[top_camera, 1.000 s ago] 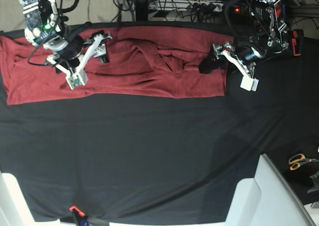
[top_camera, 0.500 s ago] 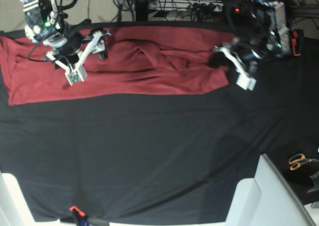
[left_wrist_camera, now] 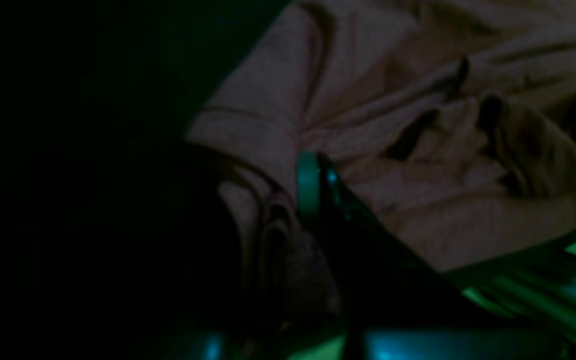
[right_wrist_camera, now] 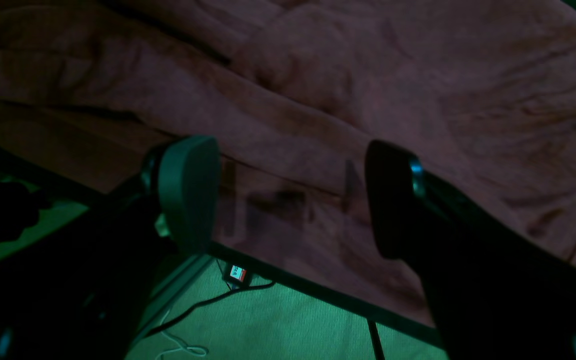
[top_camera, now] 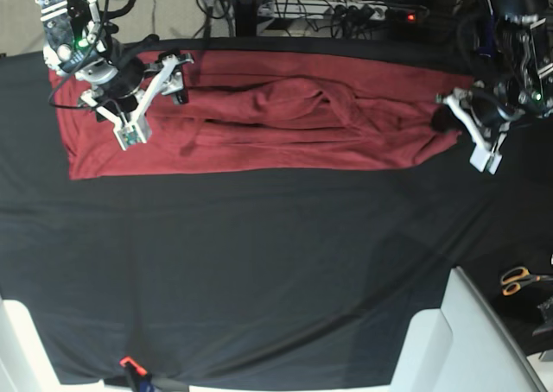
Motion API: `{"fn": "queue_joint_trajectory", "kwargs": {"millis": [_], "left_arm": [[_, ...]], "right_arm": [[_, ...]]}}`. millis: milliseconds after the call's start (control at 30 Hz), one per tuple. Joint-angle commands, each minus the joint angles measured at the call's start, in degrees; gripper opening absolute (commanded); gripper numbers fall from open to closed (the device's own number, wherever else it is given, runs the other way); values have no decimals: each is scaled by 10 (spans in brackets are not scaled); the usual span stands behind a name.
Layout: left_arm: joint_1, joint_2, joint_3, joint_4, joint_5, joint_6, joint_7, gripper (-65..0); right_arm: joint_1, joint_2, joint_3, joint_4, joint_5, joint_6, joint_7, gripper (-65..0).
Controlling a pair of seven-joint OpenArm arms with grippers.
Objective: Fold the T-shirt properly
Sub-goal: 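Lower the left gripper onto the shirt's end opposite the right gripper, then grasp the shirt end with the left gripper and fold it toward the right gripper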
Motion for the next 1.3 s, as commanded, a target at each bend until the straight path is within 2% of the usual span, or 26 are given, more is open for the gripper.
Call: {"fn": "queue_joint_trajectory", "kwargs": {"millis": [0,133,233,400,567,833,967,1133,1267], "left_arm": [[12,-4,-2,35,-13,-6,-10,-650],[55,21,5,139,-13,54,-9,-650],[76,44,13,203,-13,82,-7,-650],[91,66,83,242,-13,150,-7,-650],[88,91,145,242,-13,173,-7,-650],[48,107,236,242,-15,229,-8,-650],[27,123,261,239,-13,230,-8,-650],[1,131,300,227,-13,230,-8,-650],[-20,150,319,191,-13,230,-7,-650]], "right_arm": [[1,4,3,8,5,3,9,-218],[4,4,3,8,5,3,9,-218],[4,4,3,8,5,3,9,-218],[5,5,3,8,5,3,9,-218],[5,6,4,8,4,3,9,-218],[0,1,84,8,7,3,9,-218],[-6,1,110,8,7,3,9,-218],[-7,1,111,7,7,3,9,-218],[-7,1,111,7,7,3,9,-218]]}}
